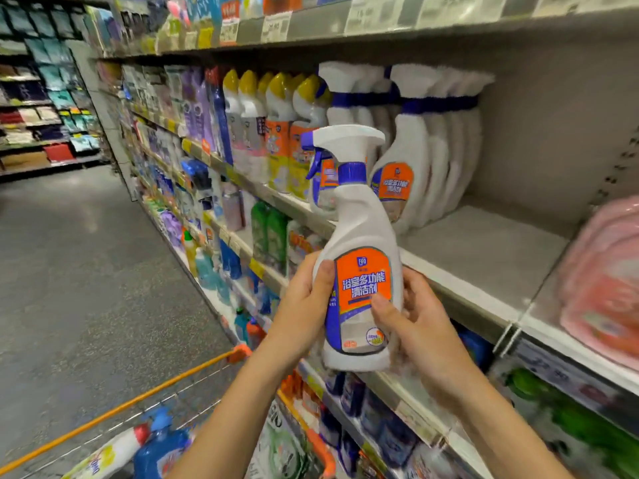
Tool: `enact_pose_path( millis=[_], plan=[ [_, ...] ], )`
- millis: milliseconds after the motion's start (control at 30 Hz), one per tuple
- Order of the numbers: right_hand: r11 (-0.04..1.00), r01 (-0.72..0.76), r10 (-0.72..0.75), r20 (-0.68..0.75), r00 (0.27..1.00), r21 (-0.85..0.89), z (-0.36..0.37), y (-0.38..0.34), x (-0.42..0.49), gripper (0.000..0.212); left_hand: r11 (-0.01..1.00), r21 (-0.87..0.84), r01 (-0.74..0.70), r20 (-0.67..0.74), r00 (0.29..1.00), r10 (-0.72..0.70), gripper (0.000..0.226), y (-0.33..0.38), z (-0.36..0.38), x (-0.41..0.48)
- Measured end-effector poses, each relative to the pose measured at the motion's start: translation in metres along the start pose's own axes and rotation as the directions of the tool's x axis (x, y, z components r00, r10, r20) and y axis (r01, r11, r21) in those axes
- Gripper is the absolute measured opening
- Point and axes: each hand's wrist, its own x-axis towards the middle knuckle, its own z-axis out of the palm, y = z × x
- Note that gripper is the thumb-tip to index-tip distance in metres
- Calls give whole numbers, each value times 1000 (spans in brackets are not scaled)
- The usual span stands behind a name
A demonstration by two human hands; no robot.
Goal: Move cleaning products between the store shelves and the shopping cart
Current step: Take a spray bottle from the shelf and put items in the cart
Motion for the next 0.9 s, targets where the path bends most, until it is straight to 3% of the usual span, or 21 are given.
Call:
enact_pose_path(
  millis=[133, 233, 333, 433, 533, 667, 800, 900],
  plan=[
    [999, 46, -48, -190, 981, -16, -33, -21, -3, 40, 1000, -12, -16, 146, 989, 18, 25, 14, 47, 31],
    [997, 65, -78, -300, 951, -51, -54, -34, -5, 42, 1000, 25, 19, 235, 972, -24, 33, 25, 76, 52],
    [998, 68, -68, -398, 915, -13, -72, -48, -3, 26, 995, 78, 58, 373, 924, -83, 43, 40, 101, 73],
    [999, 47, -30, -474, 880, 24, -87, -60, 9, 23, 989, 123, 86, 511, 848, -137, 32, 56, 119, 95],
    [997, 56, -79, -550, 831, -59, -100, -63, 26, 24, 979, 191, 72, 527, 834, -164, 16, 63, 135, 115],
    [967, 3, -160, -605, 780, -253, -114, -64, 47, 18, 988, 134, 74, 541, 830, -136, 1, 62, 151, 132],
    [924, -57, -188, -580, 793, -378, -117, -53, 54, 30, 994, 109, -2, 546, 836, -58, 27, 45, 152, 138],
    [855, -110, -219, -545, 809, -507, -121, -49, 55, 32, 997, 76, 26, 589, 806, -66, 36, 35, 147, 143]
  ],
)
